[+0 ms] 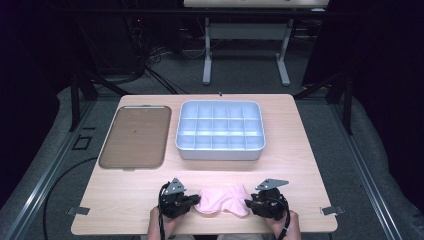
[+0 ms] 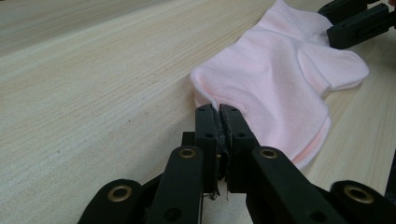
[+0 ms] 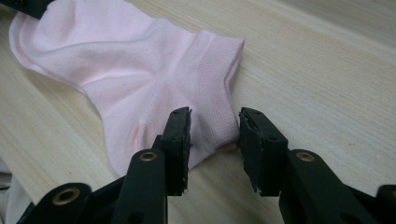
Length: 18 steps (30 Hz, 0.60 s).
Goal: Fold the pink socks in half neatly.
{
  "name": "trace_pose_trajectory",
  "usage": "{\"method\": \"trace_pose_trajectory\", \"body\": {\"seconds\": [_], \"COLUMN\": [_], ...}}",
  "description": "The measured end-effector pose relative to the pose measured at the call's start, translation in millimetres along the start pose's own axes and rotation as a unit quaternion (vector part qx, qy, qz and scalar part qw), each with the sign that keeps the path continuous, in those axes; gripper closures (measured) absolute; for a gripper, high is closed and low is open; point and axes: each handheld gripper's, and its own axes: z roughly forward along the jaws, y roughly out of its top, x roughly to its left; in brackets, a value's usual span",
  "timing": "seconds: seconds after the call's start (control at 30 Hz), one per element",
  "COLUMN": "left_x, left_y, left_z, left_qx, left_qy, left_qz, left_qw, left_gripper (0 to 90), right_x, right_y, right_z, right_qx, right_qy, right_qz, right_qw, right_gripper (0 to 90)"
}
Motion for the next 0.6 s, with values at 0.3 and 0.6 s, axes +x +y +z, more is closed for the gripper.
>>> {"method": "trace_pose_trajectory", "body": {"seconds": [0.3,0.6], "left_x": [-1.1,-0.4], "left_y": [-0.3,-0.4], "left_z": [-0.2,-0.1], "left_qx": [0.0,-0.002], "left_qy": [0.006,0.002], "left_qz": [0.005,0.005], "left_qw": [1.0,1.0], "left_gripper": [86.6,86.6], "right_x": [3.6,1.9], "right_y": [1.4,1.4], "right_z": [-0.5,-0.7], "right_qx": [0.014,0.017], "right_qy": [-0.012,0.005], "right_qz": [-0.023,-0.015], "right_qw": [0.9996,0.9997], "right_gripper": [71.0,80.9]}}
